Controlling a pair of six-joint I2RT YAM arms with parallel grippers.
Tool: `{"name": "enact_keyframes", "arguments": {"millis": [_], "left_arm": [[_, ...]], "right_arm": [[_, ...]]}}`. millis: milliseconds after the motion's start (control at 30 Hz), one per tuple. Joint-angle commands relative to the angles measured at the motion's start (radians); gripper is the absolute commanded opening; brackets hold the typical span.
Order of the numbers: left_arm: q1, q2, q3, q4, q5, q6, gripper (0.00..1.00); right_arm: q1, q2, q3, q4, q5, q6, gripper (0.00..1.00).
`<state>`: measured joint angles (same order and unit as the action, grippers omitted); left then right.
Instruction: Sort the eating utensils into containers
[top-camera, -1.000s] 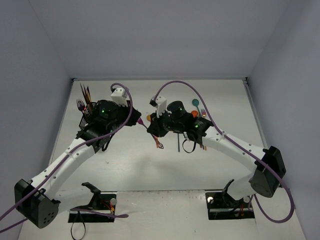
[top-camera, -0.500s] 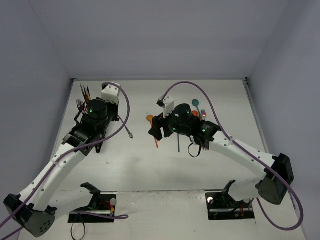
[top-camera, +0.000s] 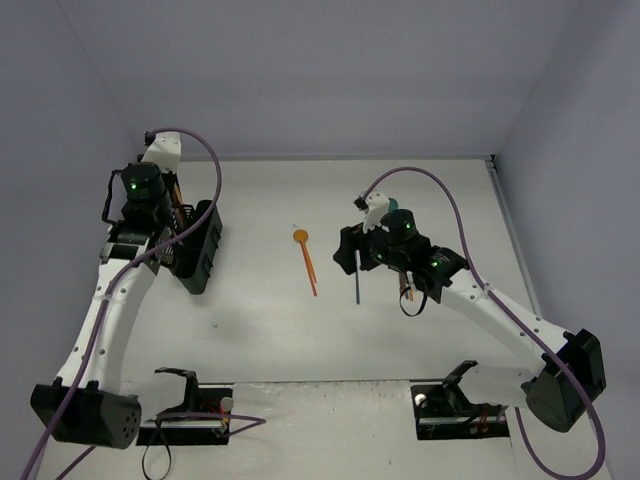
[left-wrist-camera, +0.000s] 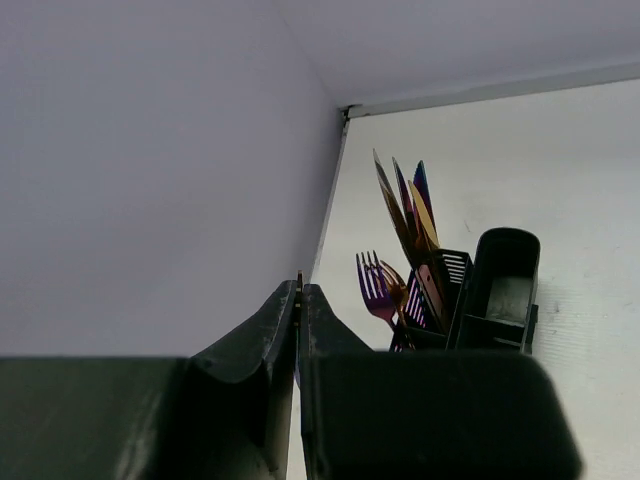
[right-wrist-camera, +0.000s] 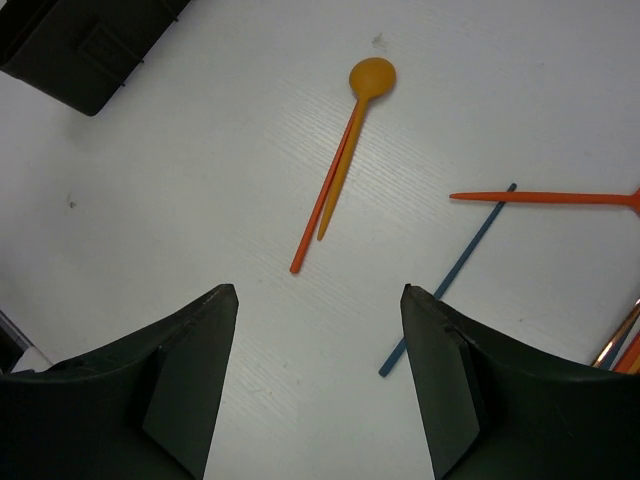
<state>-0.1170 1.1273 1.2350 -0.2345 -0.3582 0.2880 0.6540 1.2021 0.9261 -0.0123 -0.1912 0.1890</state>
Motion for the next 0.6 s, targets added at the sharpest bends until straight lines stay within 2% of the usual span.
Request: {"name": "enact_keyframes", "arguments": {"millis": [0, 167, 433, 567], "left_arm": [[0.031, 0.07, 0.025, 0.171, -0.012, 0.06, 0.0], [0.078, 0.106, -0.016, 0.323, -0.023, 0.083, 0.0], [0.091, 0.146, -0.029, 0.362, 0.015, 0.072, 0.0], [0.102, 0.154, -0.096, 0.413, -0.01, 0.053, 0.0]], "right_arm": [[-0.002, -0.039, -0.011, 0.041, -0.011, 0.003, 0.64], [-0.011, -0.071, -0.049, 0.036, -0.011, -0.002, 0.64], [-0.022, -0.077, -0.065, 0.035, -0.009, -0.005, 0.64], [-0.03, -0.072, -0.075, 0.035, 0.007, -0.011, 0.64]]}}
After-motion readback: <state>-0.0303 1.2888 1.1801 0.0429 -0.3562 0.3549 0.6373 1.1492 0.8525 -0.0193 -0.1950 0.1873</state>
